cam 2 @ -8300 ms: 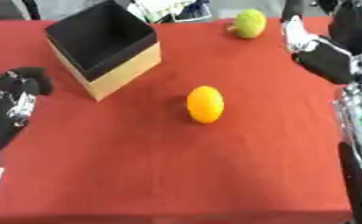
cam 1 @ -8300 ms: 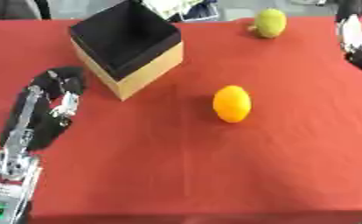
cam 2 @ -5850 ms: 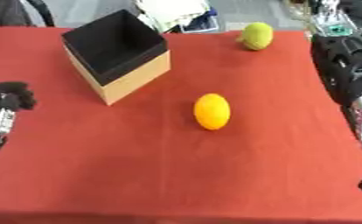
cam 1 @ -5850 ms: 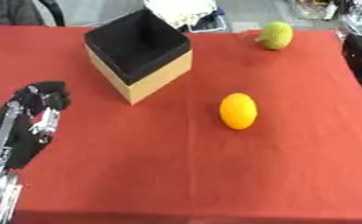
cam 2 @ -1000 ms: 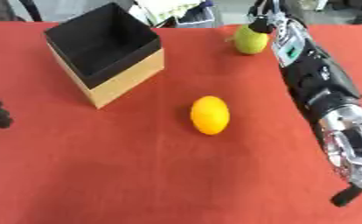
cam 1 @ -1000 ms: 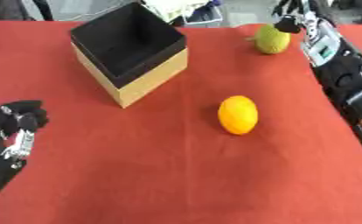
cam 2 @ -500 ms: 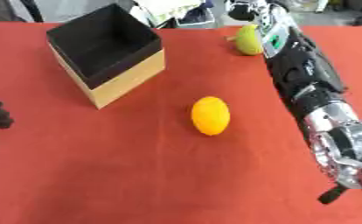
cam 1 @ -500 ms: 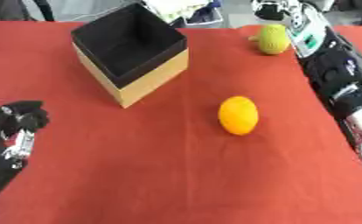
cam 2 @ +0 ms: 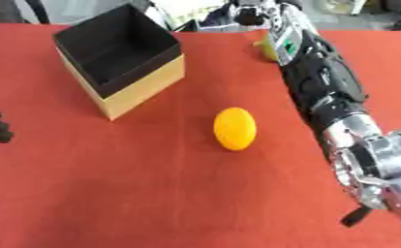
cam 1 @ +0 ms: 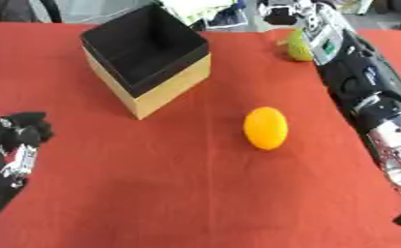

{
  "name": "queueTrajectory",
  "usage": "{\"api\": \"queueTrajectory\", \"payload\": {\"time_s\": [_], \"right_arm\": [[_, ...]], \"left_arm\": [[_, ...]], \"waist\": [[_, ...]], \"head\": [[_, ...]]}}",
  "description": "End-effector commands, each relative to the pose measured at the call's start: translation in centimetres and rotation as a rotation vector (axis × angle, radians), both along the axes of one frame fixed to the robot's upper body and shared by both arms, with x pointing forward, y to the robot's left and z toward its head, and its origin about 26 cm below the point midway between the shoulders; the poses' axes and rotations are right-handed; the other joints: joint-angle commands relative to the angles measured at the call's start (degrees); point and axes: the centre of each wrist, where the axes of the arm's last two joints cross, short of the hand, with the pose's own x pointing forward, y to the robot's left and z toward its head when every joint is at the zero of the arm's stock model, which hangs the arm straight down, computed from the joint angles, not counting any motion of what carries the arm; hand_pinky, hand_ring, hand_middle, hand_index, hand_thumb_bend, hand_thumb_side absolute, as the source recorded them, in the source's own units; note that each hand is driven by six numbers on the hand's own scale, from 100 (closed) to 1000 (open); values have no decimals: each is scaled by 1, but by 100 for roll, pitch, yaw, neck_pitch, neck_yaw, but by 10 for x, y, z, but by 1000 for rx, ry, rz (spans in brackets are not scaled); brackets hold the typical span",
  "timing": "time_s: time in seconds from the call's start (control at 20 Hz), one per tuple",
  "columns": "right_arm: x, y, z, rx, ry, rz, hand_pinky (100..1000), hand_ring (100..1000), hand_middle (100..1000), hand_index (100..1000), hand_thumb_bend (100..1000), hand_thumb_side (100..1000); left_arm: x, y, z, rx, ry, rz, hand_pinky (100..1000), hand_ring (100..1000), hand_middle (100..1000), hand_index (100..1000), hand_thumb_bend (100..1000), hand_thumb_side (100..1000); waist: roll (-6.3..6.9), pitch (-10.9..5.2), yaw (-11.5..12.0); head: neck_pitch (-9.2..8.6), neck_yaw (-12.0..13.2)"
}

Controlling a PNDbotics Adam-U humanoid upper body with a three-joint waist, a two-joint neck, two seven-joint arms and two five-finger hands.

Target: Pick up objects on the table and place them in the box.

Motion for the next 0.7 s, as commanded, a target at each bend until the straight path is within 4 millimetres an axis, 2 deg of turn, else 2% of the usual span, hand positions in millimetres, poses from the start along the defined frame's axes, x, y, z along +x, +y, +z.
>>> {"api": "queueTrajectory", "payload": {"time_s": [0.05,0.4,0.6,0.65,0.7], "right_arm": [[-4,-30,7,-32,35,-117,836,929,970,970,180,255],[-3,-38,-17,-51,159,-259,861,948,989,981,238,388],[-4,-43,-25,-69,207,-298,869,951,995,986,272,391],[-5,-44,-26,-77,218,-311,869,951,995,987,274,380],[-5,-45,-28,-85,228,-322,867,947,991,988,275,322]], "left_arm": [[0,1,7,6,-25,-2,654,620,595,765,100,657],[0,1,7,7,-24,-1,655,619,596,765,100,657],[0,1,7,7,-24,0,655,619,596,765,100,658],[0,1,6,7,-24,0,655,619,596,765,100,658],[0,1,6,7,-23,0,655,619,596,765,100,659]], "waist": [[21,-96,-8],[30,-98,-25],[33,-97,-33],[35,-96,-35],[35,-95,-39]], "head": [[11,-25],[-14,-59],[-28,-78],[-34,-84],[-38,-89]]}}
